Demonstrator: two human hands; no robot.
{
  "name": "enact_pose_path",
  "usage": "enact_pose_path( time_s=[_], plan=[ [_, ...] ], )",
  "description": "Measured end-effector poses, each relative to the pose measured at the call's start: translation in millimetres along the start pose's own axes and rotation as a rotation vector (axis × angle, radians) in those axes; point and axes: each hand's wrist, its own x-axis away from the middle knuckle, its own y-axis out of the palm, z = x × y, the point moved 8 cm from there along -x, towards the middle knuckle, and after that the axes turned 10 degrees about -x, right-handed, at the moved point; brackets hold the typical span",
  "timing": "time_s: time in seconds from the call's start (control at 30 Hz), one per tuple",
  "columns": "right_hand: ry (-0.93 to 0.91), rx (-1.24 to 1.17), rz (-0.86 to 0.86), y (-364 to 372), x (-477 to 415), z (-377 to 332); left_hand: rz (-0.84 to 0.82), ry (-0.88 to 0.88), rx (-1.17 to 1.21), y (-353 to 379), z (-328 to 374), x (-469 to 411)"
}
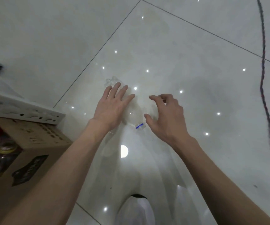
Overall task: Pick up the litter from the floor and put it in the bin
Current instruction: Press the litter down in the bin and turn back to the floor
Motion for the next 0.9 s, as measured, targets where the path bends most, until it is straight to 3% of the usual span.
enact_pose_path(
  time_s=[0.23,0.4,0.6,0.73,0.9],
  plan=[
    [-0.027,0.020,0.043,-32.7,9.0,-5.2,0.037,-0.126,0.034,-23.0,-5.4,9.1],
    [0.089,-0.024,0.022,-100.7,79.4,-27.2,-0.186,-0.242,0.117,-94.7,1.5,81.3],
    [0.241,-0.084,0.015,-227.1,185.2,-95.3,-0.366,-0.334,0.529,-243.4,13.3,168.3],
    [0.334,-0.196,0.157,-334.1,243.6,-142.9,-0.309,-0.382,0.730,-365.3,12.6,209.6],
    [0.425,-0.409,0.368,-464.8,315.9,-197.1,-0.169,-0.323,0.887,-515.5,12.5,255.7]
  ],
)
